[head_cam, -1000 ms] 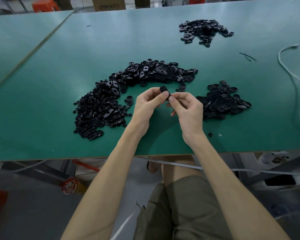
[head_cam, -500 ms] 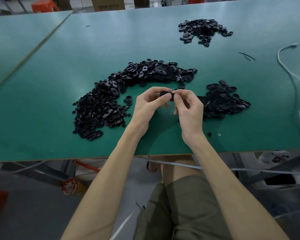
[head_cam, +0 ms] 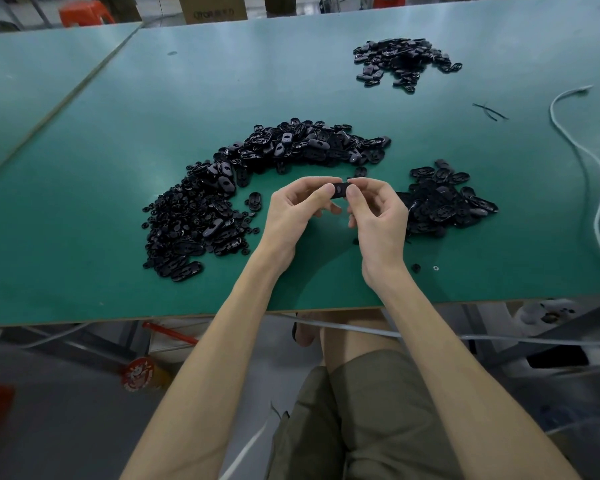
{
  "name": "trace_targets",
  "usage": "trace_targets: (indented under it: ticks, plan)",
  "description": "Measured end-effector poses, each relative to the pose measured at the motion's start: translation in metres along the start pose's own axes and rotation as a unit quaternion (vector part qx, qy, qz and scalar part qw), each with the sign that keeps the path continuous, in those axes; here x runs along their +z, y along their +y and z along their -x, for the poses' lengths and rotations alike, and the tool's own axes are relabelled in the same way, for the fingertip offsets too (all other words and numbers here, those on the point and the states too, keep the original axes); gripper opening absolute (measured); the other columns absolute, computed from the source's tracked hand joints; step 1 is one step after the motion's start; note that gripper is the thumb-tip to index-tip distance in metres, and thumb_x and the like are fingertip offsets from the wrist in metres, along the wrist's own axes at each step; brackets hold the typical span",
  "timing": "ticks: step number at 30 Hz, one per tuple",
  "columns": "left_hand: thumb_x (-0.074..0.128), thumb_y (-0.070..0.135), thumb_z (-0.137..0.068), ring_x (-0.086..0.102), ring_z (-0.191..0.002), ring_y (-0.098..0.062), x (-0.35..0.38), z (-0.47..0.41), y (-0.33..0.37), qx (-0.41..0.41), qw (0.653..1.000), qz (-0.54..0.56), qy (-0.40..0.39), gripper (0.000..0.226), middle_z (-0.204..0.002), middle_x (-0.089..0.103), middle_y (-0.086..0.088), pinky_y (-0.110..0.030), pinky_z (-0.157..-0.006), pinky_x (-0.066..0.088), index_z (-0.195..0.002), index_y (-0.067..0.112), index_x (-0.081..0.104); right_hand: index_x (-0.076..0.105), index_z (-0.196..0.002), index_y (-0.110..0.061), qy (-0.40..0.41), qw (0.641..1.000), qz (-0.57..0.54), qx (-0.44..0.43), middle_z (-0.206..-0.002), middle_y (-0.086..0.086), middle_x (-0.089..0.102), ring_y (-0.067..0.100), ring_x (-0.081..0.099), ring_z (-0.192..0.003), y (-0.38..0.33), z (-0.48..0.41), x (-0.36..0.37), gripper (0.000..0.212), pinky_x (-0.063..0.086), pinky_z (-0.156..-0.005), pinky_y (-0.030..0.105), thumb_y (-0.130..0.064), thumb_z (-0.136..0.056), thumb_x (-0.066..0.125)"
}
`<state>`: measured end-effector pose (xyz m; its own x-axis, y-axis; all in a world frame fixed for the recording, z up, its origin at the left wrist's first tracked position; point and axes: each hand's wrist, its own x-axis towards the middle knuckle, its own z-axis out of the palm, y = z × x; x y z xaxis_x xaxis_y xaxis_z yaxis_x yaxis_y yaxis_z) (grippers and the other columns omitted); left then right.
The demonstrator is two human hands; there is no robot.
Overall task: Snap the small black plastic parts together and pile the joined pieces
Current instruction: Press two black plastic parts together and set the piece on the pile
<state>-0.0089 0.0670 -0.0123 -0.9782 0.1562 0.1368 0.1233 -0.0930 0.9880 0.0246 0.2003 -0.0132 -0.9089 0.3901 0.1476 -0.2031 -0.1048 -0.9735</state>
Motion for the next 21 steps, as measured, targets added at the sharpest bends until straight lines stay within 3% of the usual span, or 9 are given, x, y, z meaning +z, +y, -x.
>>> trace_targets:
  ticks: [3, 8, 12, 16, 21]
  plan:
    - [0.070, 0.014, -0.096, 0.071, -0.079, -0.017, 0.0001, 0.0006, 0.0005, 0.000, 1.000, -0.008, -0.005, 0.015, -0.101, 0.078, -0.003, -0.025, -0.081, 0.049, -0.110, 0.011, 0.076, 0.073, -0.099, -0.021, 0.002, 1.000, -0.002, -0.002, -0.083, -0.004, 0.069, 0.012, 0.057, -0.071, -0.0007, 0.0003, -0.0001, 0.010, 0.048, -0.059, 0.022, -0.013, -0.101, 0.067]
    - [0.074, 0.010, -0.093, 0.069, -0.078, -0.020, 0.0012, 0.0008, -0.0002, -0.002, 1.000, -0.006, -0.009, 0.015, -0.095, 0.077, -0.005, -0.040, -0.088, 0.051, -0.107, 0.007, 0.075, 0.075, -0.100, -0.022, -0.003, 1.000, -0.007, -0.006, -0.089, -0.001, 0.073, 0.010, 0.056, -0.069, -0.0001, 0.0004, -0.0009, 0.012, 0.049, -0.060, 0.024, -0.014, -0.101, 0.066]
    - [0.074, 0.010, -0.093, 0.070, -0.076, -0.017, 0.0010, 0.0006, 0.0002, 0.002, 1.000, -0.006, -0.014, 0.015, -0.096, 0.077, -0.008, -0.031, -0.086, 0.054, -0.107, 0.007, 0.075, 0.075, -0.099, -0.022, -0.004, 1.000, -0.004, -0.009, -0.089, 0.000, 0.073, 0.010, 0.055, -0.068, -0.0006, 0.0000, -0.0013, 0.013, 0.049, -0.060, 0.024, -0.013, -0.101, 0.066]
    - [0.075, 0.009, -0.092, 0.070, -0.076, -0.017, 0.0014, -0.0002, -0.0006, 0.007, 1.000, -0.009, -0.022, 0.018, -0.093, 0.077, -0.007, -0.025, -0.083, 0.055, -0.109, 0.003, 0.075, 0.075, -0.096, -0.024, -0.001, 1.000, 0.003, -0.014, -0.080, -0.011, 0.072, 0.007, 0.056, -0.067, -0.0016, 0.0004, -0.0012, 0.016, 0.049, -0.060, 0.022, -0.012, -0.101, 0.066]
    - [0.074, 0.005, -0.092, 0.071, -0.080, -0.019, 0.0017, -0.0004, -0.0010, 0.012, 1.000, -0.003, -0.022, 0.013, -0.093, 0.077, -0.008, -0.027, -0.084, 0.056, -0.105, 0.005, 0.075, 0.076, -0.096, -0.025, -0.004, 1.000, 0.007, -0.011, -0.080, -0.012, 0.073, 0.005, 0.060, -0.068, -0.0010, 0.0011, -0.0003, 0.015, 0.049, -0.060, 0.020, -0.013, -0.100, 0.068]
